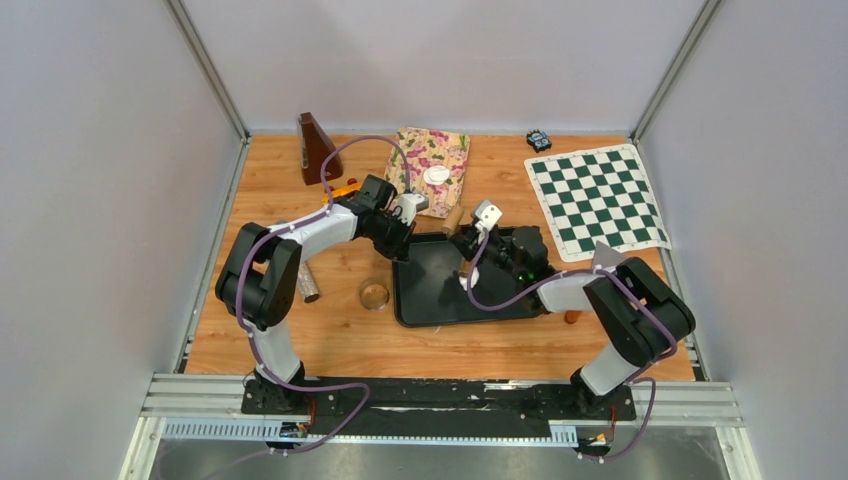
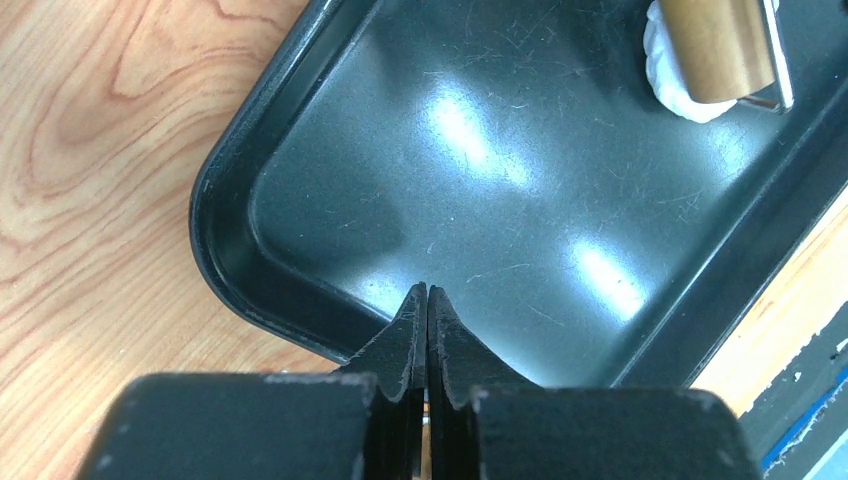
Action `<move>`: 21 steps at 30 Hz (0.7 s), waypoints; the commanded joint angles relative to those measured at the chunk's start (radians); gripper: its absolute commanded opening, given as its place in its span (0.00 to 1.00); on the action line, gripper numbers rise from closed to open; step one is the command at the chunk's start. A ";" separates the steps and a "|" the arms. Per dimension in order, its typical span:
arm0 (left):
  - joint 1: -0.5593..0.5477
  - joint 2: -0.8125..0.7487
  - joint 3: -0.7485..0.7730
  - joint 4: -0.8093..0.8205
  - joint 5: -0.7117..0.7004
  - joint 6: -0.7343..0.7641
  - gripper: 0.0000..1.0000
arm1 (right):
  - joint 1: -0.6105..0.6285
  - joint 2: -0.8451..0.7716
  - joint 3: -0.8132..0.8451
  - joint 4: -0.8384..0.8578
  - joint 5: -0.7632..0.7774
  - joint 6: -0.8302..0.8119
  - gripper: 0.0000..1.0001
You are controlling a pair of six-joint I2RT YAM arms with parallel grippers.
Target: Roll out the dumpling wrappers from the dough
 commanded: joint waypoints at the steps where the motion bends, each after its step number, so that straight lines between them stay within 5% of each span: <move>1: -0.007 -0.004 0.034 0.001 0.002 0.016 0.00 | 0.030 0.035 0.029 0.035 0.012 0.004 0.00; 7: -0.008 -0.002 0.036 0.003 0.004 0.013 0.00 | 0.012 -0.040 0.030 0.031 0.029 -0.006 0.00; 17: -0.010 -0.004 0.036 0.001 -0.001 0.013 0.00 | -0.114 -0.159 0.077 -0.172 -0.305 0.070 0.00; 21: -0.012 0.000 0.039 -0.001 -0.002 0.016 0.00 | -0.116 -0.152 0.061 -0.154 -0.301 0.041 0.00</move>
